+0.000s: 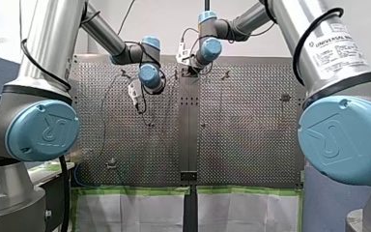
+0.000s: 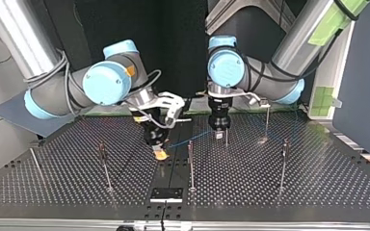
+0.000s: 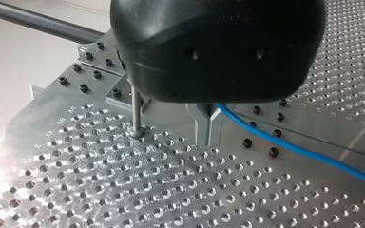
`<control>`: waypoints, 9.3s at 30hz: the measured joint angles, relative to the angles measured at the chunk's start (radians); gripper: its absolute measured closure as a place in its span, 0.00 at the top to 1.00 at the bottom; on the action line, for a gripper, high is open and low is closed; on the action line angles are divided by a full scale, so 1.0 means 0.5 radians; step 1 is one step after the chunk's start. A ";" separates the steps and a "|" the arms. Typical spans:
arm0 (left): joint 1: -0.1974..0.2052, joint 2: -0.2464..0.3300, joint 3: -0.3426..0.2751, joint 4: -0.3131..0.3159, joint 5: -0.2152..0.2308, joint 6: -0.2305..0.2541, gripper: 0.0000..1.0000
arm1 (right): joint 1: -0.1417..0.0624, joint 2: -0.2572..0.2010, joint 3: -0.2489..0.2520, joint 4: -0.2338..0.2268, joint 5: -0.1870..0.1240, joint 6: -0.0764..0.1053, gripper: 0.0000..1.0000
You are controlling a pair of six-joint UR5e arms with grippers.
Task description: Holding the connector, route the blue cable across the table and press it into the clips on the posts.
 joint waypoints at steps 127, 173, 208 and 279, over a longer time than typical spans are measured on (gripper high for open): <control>-0.390 0.103 0.400 -0.354 0.092 0.180 1.00 | -0.326 -0.102 0.089 0.083 -0.032 -0.066 0.00; -0.375 -0.453 0.955 -0.316 -0.128 0.187 1.00 | -0.325 -0.105 0.089 0.083 -0.049 -0.065 0.00; -0.431 -0.452 0.930 -0.455 -0.313 0.187 0.00 | -0.322 -0.109 0.103 0.084 -0.065 -0.060 0.00; -0.445 -0.755 0.116 0.494 0.116 0.116 0.00 | -0.440 -0.021 1.014 -0.249 -0.176 -0.224 0.00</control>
